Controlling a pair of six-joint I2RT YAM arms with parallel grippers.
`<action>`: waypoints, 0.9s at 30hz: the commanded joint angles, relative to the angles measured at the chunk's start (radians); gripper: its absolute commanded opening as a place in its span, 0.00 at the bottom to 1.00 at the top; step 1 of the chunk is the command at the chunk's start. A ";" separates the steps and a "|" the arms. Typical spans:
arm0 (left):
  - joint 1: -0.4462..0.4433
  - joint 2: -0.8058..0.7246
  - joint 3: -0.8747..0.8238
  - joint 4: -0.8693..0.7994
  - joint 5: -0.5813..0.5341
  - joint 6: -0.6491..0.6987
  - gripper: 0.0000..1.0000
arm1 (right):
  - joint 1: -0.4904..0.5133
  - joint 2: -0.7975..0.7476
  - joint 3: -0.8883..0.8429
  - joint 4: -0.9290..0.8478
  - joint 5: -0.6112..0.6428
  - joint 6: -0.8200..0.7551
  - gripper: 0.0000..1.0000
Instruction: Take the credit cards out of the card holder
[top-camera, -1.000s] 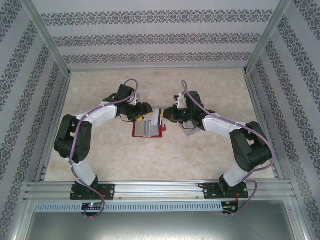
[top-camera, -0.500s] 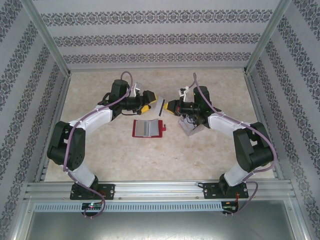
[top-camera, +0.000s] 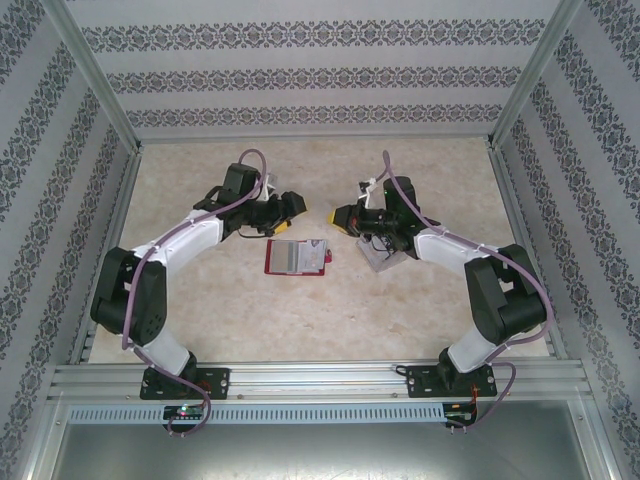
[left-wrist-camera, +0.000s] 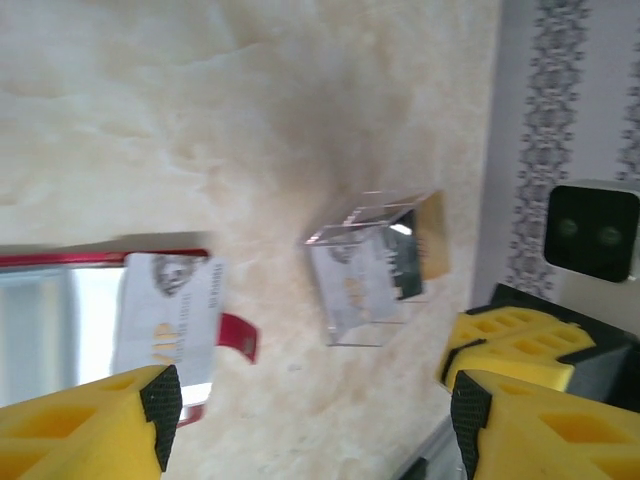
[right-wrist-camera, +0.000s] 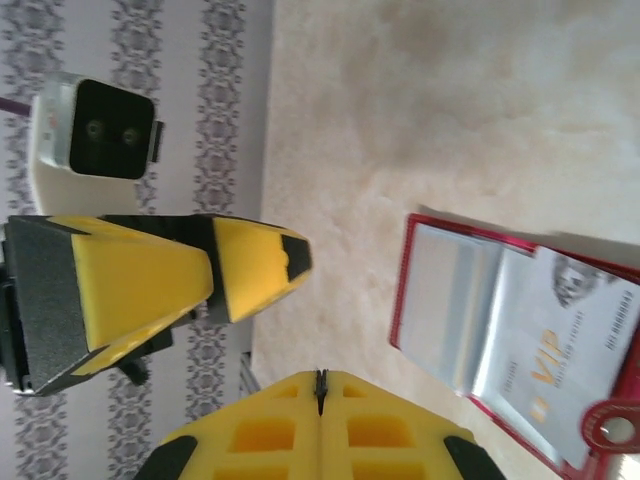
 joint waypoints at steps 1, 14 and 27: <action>-0.010 0.026 0.025 -0.140 -0.081 0.075 0.72 | 0.024 0.035 0.048 -0.204 0.118 -0.131 0.13; -0.078 0.154 0.059 -0.154 -0.109 0.040 0.43 | 0.225 0.109 0.176 -0.479 0.377 -0.192 0.28; -0.126 0.269 0.108 -0.153 -0.132 0.034 0.23 | 0.249 0.151 0.119 -0.442 0.481 -0.070 0.27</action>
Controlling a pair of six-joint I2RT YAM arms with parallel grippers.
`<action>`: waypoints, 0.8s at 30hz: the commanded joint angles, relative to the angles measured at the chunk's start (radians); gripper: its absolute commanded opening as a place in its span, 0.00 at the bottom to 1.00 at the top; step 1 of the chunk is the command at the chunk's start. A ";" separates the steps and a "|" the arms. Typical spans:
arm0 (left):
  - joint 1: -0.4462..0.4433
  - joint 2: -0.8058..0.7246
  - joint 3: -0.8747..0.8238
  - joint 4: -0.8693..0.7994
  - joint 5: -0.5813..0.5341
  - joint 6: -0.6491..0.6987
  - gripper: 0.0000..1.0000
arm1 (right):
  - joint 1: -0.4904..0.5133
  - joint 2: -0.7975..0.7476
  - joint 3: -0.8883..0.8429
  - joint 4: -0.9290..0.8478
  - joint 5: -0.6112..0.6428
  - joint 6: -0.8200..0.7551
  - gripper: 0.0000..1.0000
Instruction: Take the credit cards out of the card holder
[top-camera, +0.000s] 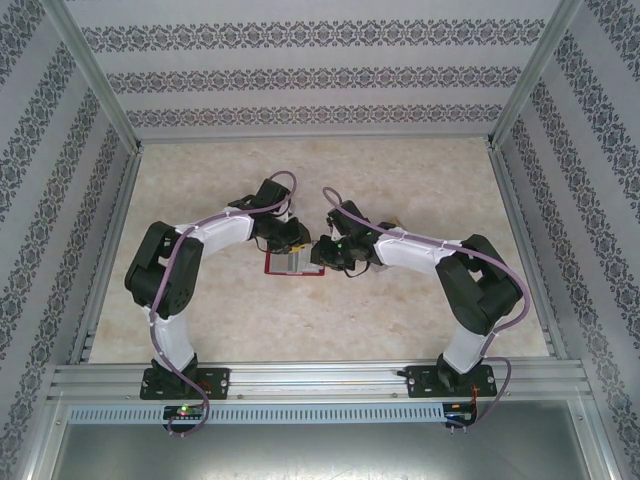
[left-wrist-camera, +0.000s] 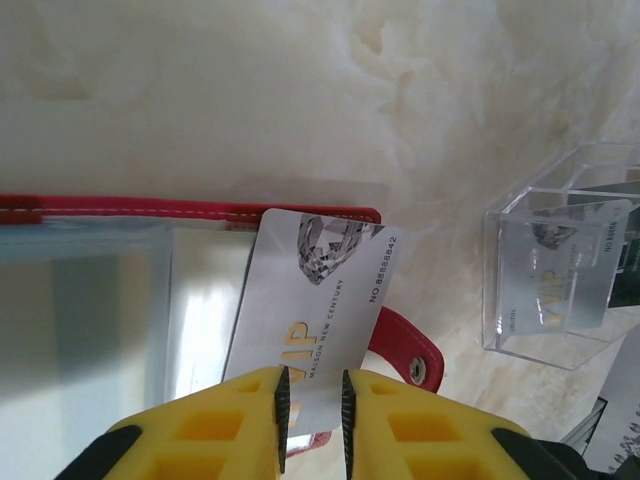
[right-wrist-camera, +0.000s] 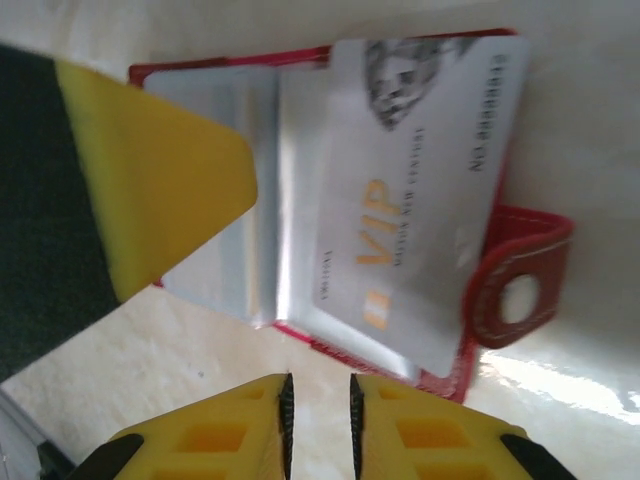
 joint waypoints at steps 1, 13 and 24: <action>-0.020 0.039 0.032 -0.030 -0.029 -0.001 0.22 | -0.030 0.033 -0.009 0.012 0.032 0.023 0.27; -0.023 0.080 0.019 -0.031 -0.092 0.009 0.18 | -0.071 0.091 0.018 0.045 -0.006 -0.003 0.28; -0.023 0.115 -0.003 -0.056 -0.095 0.011 0.17 | -0.082 0.116 0.026 0.114 -0.063 -0.026 0.27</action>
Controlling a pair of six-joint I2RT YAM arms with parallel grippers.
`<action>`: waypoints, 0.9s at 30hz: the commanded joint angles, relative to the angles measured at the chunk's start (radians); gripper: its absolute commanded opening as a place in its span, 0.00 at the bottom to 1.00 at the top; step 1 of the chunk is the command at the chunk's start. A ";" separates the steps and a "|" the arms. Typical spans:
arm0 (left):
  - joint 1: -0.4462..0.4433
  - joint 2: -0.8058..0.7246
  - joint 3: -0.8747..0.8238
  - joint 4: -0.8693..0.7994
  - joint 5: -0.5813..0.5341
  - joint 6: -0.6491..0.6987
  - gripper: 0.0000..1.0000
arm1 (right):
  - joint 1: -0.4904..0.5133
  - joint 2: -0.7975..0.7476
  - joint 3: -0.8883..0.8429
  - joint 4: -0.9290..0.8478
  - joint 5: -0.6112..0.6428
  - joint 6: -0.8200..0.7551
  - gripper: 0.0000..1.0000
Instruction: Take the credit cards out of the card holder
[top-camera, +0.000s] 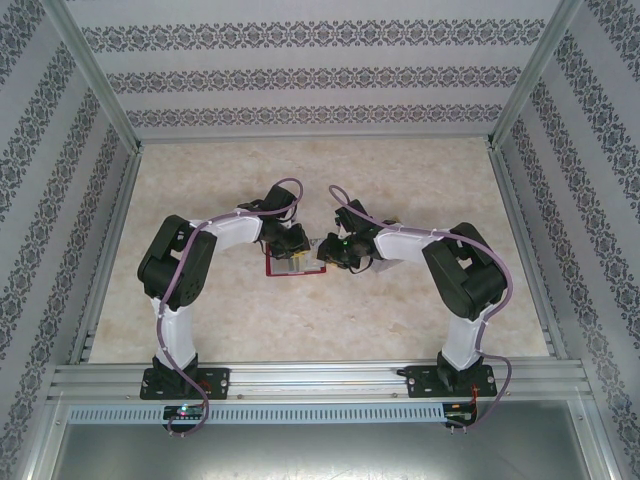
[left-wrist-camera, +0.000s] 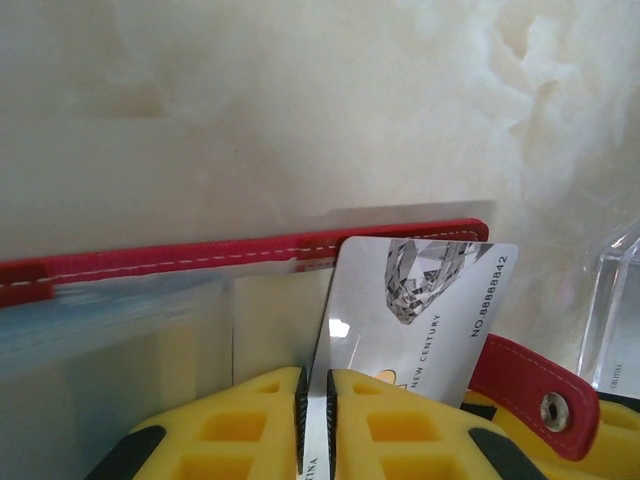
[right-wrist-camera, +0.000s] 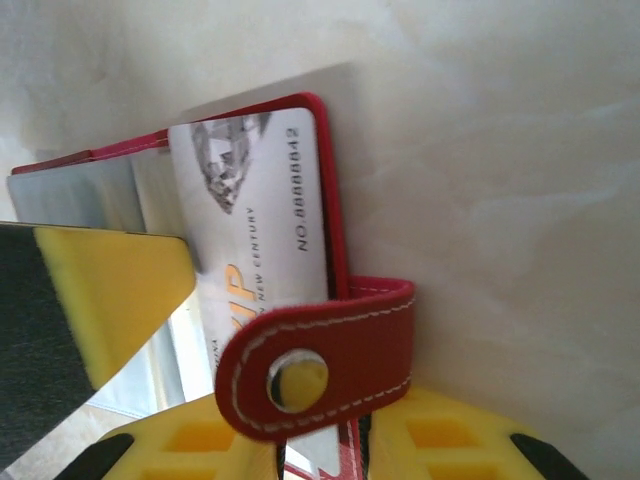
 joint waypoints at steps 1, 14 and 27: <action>-0.008 0.034 -0.017 -0.052 -0.019 0.010 0.17 | -0.012 0.006 0.024 0.051 -0.040 -0.021 0.27; -0.009 0.042 -0.022 -0.061 -0.019 0.011 0.17 | -0.014 -0.015 0.004 0.094 -0.058 -0.017 0.20; -0.007 0.034 -0.006 -0.069 -0.013 0.016 0.22 | -0.018 -0.021 0.004 0.074 -0.040 -0.009 0.04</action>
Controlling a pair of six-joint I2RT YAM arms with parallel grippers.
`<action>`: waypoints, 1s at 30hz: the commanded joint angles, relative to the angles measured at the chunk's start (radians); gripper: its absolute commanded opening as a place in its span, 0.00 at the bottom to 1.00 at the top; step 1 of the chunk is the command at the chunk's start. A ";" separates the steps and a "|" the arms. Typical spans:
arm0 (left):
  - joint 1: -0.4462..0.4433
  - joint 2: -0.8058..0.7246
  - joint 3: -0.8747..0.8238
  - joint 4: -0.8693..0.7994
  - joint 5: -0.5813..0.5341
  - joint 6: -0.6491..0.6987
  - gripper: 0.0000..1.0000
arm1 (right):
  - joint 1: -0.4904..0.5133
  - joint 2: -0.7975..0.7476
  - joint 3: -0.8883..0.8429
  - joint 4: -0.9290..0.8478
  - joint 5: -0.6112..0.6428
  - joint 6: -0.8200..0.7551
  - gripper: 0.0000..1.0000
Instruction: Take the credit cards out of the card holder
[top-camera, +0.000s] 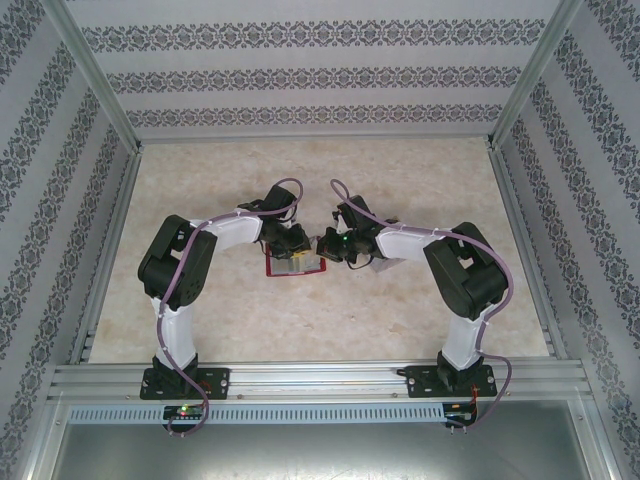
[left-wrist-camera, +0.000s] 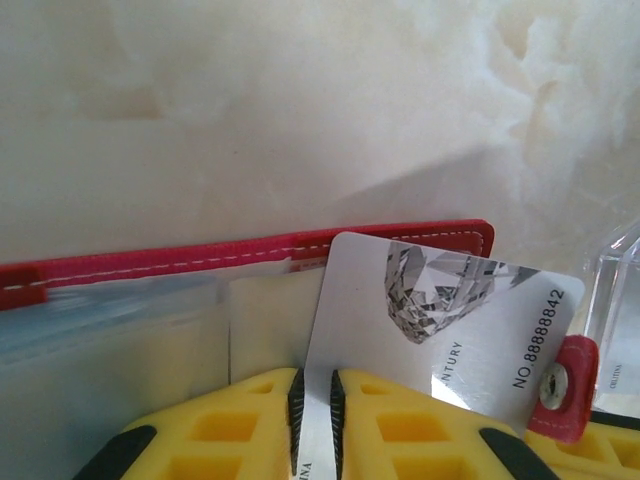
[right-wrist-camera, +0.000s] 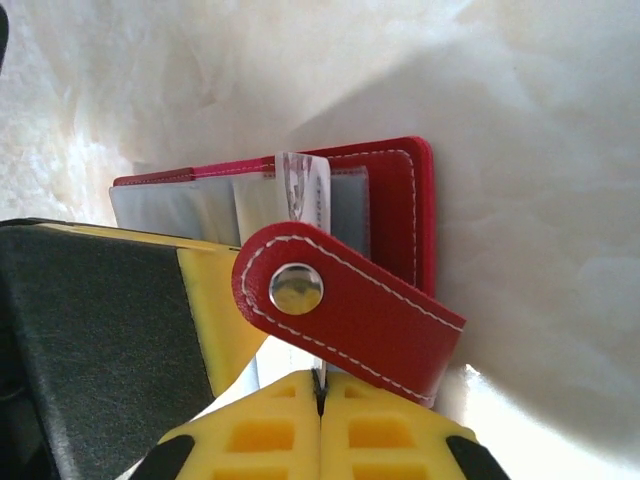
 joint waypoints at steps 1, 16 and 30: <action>-0.006 0.029 -0.004 -0.073 -0.014 0.022 0.25 | -0.003 -0.033 0.003 -0.035 0.052 -0.020 0.02; 0.038 -0.140 0.111 -0.169 -0.051 0.123 0.56 | -0.020 -0.281 -0.030 -0.095 -0.035 -0.280 0.00; 0.112 -0.279 0.021 -0.186 -0.072 0.140 0.69 | -0.166 -0.380 -0.076 -0.079 -0.148 -0.354 0.00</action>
